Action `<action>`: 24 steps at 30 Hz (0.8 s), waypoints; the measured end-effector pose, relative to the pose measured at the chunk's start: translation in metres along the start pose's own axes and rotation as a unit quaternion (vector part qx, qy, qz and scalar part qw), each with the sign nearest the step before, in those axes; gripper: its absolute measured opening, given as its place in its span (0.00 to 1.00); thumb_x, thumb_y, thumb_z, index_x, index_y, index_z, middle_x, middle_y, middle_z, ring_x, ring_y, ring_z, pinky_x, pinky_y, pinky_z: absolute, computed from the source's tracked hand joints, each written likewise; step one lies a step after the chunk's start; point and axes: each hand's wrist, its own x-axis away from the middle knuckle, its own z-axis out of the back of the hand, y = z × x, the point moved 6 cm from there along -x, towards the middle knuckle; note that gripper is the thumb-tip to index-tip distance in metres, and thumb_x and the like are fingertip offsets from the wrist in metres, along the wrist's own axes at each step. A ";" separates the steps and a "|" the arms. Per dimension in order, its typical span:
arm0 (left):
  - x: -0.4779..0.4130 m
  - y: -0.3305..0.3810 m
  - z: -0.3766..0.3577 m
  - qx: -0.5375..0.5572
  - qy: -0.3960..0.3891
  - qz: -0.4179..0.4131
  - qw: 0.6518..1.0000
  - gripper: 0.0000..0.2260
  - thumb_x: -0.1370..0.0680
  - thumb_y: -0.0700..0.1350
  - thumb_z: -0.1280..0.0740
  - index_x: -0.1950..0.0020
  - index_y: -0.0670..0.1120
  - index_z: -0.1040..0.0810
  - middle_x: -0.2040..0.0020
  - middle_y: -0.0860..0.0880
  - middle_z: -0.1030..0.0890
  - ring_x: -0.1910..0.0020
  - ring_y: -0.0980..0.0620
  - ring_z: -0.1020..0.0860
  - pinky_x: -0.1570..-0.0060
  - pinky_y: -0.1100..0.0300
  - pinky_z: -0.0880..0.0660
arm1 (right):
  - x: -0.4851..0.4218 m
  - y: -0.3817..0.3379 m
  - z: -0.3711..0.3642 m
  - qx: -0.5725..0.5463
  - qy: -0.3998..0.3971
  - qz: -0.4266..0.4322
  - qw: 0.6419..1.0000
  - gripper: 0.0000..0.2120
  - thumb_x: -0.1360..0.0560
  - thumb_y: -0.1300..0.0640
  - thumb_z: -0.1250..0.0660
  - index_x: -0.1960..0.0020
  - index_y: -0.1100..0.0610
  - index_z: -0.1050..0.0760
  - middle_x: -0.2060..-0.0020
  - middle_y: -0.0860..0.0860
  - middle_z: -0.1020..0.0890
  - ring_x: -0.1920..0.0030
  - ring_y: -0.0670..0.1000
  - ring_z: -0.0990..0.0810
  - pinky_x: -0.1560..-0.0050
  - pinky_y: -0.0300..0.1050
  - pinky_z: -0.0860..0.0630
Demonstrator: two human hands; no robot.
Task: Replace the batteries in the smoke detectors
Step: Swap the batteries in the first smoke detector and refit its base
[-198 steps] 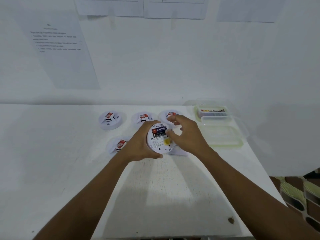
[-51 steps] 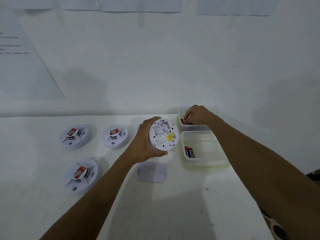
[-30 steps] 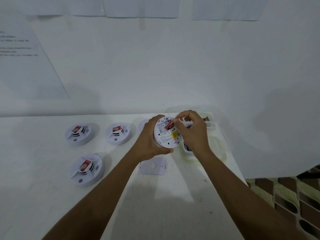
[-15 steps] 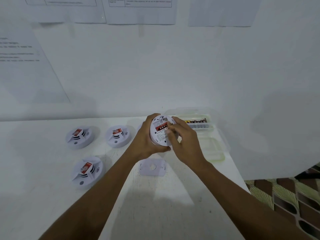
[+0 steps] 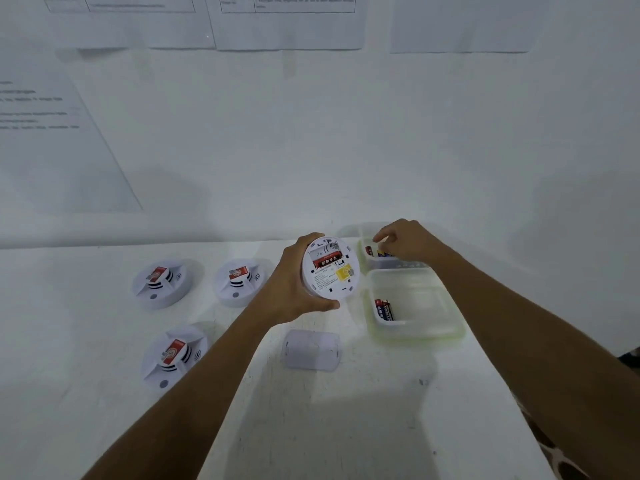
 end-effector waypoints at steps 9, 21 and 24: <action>-0.003 -0.011 -0.001 -0.004 0.009 0.009 1.000 0.39 0.41 0.56 0.20 0.37 0.69 0.39 0.38 0.62 0.28 0.36 0.58 0.30 0.39 0.68 0.30 | -0.032 -0.003 -0.014 0.046 -0.060 -0.018 0.997 0.09 0.25 0.55 0.29 0.45 0.51 0.16 0.46 0.50 0.16 0.52 0.48 0.20 0.52 0.38 0.30; 0.000 -0.003 0.000 0.011 0.013 -0.008 1.000 0.40 0.41 0.51 0.19 0.36 0.63 0.37 0.40 0.63 0.28 0.37 0.60 0.29 0.41 0.69 0.29 | -0.013 -0.007 -0.006 -0.025 -0.001 -0.007 1.000 0.04 0.30 0.60 0.25 0.57 0.56 0.18 0.63 0.49 0.17 0.61 0.48 0.20 0.63 0.35 0.29; 0.002 -0.003 -0.001 0.010 0.013 -0.008 1.000 0.41 0.42 0.55 0.20 0.34 0.63 0.37 0.38 0.59 0.28 0.36 0.56 0.29 0.39 0.63 0.28 | 0.006 -0.017 0.013 -0.100 0.071 0.023 0.992 0.05 0.30 0.62 0.25 0.55 0.57 0.18 0.58 0.53 0.15 0.61 0.46 0.20 0.66 0.32 0.29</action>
